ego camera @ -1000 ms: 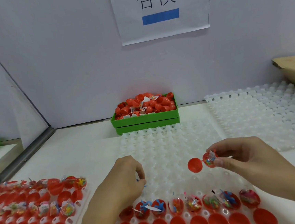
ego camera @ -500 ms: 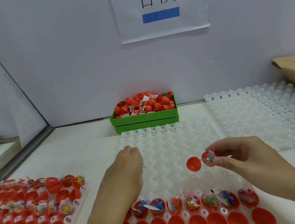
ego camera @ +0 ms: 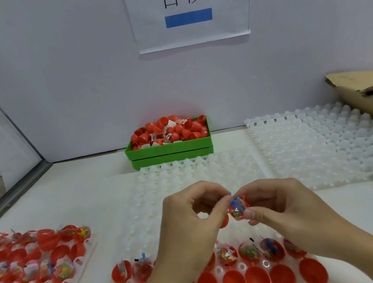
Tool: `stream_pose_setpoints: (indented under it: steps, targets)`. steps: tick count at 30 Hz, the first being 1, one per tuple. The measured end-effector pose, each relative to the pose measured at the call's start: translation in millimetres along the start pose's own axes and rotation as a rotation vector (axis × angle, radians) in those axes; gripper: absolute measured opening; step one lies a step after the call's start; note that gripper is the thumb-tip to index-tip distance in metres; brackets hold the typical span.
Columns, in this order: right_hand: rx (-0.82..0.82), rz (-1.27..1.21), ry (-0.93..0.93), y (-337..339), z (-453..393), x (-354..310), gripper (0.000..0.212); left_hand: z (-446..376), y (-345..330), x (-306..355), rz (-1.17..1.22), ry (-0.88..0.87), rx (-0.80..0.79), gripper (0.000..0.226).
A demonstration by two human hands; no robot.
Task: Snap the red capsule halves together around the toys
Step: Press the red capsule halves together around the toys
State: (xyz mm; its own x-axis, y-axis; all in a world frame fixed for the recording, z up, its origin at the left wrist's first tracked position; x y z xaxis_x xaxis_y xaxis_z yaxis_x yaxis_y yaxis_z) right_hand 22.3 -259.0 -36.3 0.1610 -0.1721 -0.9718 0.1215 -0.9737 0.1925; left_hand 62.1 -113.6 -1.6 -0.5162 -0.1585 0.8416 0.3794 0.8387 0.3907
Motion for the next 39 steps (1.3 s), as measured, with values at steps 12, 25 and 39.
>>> stream_pose_setpoints:
  steps: [12, 25, 39]
  targets:
    - [0.117, 0.026, 0.075, 9, 2, -9, 0.022, 2, 17, 9, -0.200, -0.092, 0.144, 0.027]
    - [0.157, 0.045, 0.046, 18, 3, -5, 0.026, -4, 60, -54, 0.148, 0.357, 0.128, 0.022]
    - [0.172, 0.010, 0.005, 31, 1, 3, 0.034, -187, 91, -85, -0.176, 0.416, 0.232, 0.017]
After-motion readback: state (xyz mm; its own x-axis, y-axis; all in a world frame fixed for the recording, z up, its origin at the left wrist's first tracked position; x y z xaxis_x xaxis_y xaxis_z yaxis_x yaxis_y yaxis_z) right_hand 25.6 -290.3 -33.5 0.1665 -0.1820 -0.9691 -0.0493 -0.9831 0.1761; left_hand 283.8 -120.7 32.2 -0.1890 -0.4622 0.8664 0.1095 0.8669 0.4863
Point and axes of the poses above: each hand's wrist, its own z-axis away from the middle knuckle, its own y-axis out of the back of the hand, x = y × z, the point moved 8 cm from there along -z, towards the middle knuckle, and after that the axes turned 9 degrees about -x, right-handed, at the moved point
